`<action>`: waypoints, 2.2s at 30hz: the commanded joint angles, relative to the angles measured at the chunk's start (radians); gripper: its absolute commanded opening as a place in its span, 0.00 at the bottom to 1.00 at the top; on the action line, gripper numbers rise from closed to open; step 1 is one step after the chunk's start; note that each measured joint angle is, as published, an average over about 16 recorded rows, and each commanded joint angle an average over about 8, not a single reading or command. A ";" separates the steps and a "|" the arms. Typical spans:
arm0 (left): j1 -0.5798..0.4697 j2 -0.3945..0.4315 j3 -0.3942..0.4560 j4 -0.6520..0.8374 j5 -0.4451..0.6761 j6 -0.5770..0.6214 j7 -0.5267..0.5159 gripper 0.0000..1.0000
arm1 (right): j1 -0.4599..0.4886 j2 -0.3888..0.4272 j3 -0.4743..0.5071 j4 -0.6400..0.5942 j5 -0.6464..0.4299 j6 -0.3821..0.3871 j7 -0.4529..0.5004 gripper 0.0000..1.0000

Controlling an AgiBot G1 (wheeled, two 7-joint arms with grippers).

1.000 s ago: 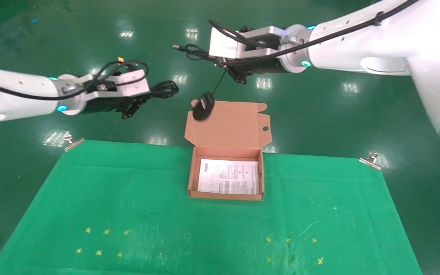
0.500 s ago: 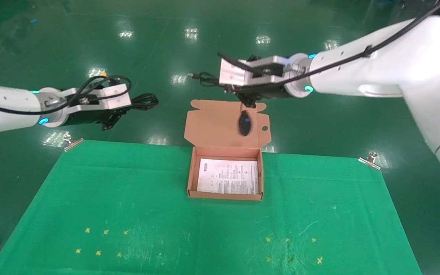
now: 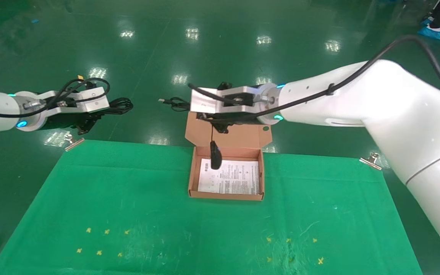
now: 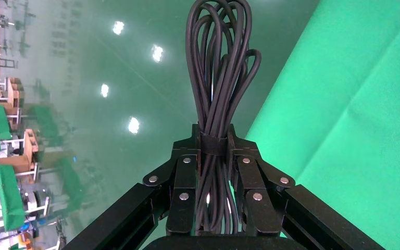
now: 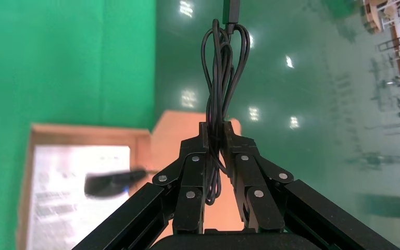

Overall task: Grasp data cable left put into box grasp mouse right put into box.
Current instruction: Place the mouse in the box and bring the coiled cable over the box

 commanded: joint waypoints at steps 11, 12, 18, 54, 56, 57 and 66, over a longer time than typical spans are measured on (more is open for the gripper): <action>0.009 -0.008 0.005 -0.035 0.028 0.009 -0.043 0.00 | -0.026 0.007 -0.145 -0.025 0.112 0.056 0.096 0.00; 0.009 -0.008 0.005 -0.036 0.029 0.009 -0.045 0.00 | -0.029 0.007 -0.154 -0.040 0.116 0.057 0.105 0.00; 0.012 -0.010 0.006 -0.045 0.034 0.011 -0.053 0.00 | -0.050 0.005 -0.194 -0.142 0.150 0.055 0.138 0.00; 0.128 0.199 0.038 0.009 -0.086 -0.118 0.158 0.00 | -0.062 0.264 -0.245 0.043 0.205 0.107 0.174 1.00; 0.140 0.237 0.041 0.038 -0.105 -0.149 0.201 0.00 | -0.057 0.320 -0.246 0.094 0.193 0.109 0.198 1.00; 0.145 0.256 0.043 0.055 -0.115 -0.164 0.222 0.00 | -0.055 0.349 -0.247 0.122 0.186 0.110 0.212 1.00; 0.182 0.338 0.104 0.129 -0.263 -0.253 0.382 0.00 | -0.073 0.582 -0.262 0.405 0.114 0.126 0.379 1.00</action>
